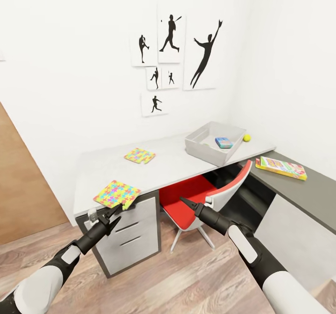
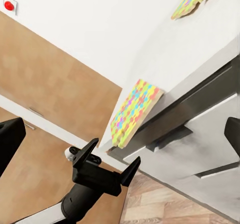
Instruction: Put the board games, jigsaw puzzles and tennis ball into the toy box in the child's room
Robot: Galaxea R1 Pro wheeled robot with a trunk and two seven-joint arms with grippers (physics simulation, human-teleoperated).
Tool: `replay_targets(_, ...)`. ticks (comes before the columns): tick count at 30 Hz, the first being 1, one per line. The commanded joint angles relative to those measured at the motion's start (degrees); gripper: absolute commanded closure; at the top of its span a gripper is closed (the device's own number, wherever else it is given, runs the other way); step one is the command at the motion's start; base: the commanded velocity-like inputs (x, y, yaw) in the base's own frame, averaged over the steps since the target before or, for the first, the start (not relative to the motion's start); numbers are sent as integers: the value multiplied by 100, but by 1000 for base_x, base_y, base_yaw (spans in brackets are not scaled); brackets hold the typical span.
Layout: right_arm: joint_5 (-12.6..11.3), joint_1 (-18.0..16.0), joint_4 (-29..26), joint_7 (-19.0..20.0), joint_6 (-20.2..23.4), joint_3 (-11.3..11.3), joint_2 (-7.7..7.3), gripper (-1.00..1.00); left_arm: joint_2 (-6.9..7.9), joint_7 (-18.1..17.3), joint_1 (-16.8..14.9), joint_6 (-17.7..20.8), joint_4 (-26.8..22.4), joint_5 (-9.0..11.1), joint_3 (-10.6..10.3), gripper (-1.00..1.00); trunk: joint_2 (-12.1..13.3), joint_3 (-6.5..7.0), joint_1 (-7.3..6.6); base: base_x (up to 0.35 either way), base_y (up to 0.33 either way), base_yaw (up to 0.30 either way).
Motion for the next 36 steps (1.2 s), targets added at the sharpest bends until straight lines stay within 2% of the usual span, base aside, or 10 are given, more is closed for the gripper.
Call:
replay_targets(1,-60,-4,-1,-4,47,13,-5,-100,2,-7,-2,59,2,59,-29,-100,-3,-5,0,45,0,0)
replay_targets(36,-52,-4,-1,-12,47,20,-5,-100,-6,8,-2,58,2,59,-24,-100,-3,-5,0,28,-11,0)
